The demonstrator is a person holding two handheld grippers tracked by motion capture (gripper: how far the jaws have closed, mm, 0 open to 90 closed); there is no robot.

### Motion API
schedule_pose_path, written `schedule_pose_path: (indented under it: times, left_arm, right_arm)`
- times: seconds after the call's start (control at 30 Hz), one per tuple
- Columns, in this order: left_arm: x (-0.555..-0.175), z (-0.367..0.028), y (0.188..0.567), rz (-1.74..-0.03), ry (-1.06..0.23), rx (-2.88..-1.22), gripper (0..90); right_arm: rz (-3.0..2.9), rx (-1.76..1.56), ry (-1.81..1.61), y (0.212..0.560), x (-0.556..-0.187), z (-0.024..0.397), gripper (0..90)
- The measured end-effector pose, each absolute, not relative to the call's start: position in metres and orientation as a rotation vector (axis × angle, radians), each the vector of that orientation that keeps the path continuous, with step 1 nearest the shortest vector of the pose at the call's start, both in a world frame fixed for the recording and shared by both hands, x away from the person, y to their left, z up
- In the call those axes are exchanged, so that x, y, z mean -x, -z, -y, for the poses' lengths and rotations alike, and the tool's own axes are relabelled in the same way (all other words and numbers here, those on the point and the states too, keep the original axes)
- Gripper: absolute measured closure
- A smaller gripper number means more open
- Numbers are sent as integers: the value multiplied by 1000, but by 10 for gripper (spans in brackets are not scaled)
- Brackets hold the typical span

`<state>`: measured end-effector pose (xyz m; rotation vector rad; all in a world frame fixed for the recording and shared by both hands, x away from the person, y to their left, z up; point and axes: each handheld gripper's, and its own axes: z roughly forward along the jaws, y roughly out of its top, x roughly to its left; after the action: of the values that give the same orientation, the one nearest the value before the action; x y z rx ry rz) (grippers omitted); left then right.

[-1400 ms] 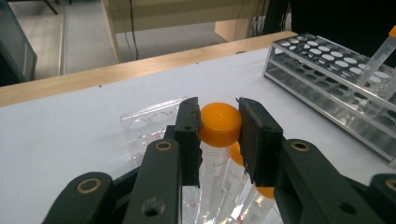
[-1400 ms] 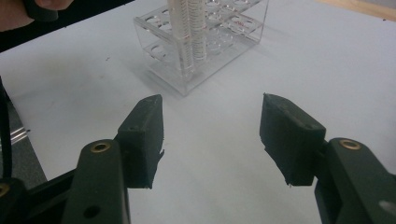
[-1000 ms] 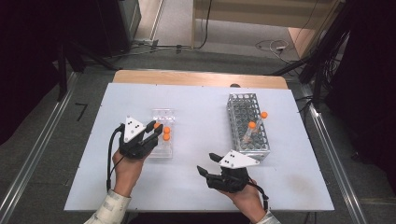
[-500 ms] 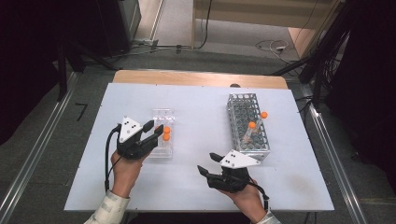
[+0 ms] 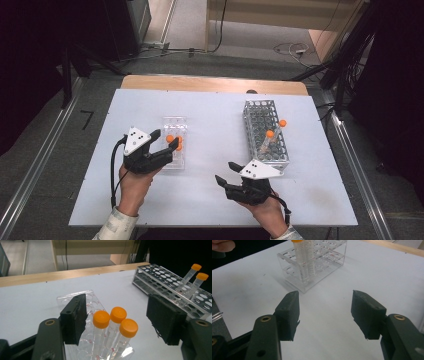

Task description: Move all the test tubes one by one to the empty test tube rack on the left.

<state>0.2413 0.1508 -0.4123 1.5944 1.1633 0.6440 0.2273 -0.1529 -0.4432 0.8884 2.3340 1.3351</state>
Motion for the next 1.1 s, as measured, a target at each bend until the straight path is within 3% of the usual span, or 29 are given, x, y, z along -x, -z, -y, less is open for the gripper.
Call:
schedule_pose_path:
  times: [0.7,1.1]
  left_arm:
    - [-229,-153,410,-1173,-652,-1591,217]
    - [-229,-154,411,-1179,-658,-1594,214]
  right_arm:
    - [-2237,-963,-1343,436,-238,179,379]
    - [-2150,-1056,-1320,433,-252,204,381]
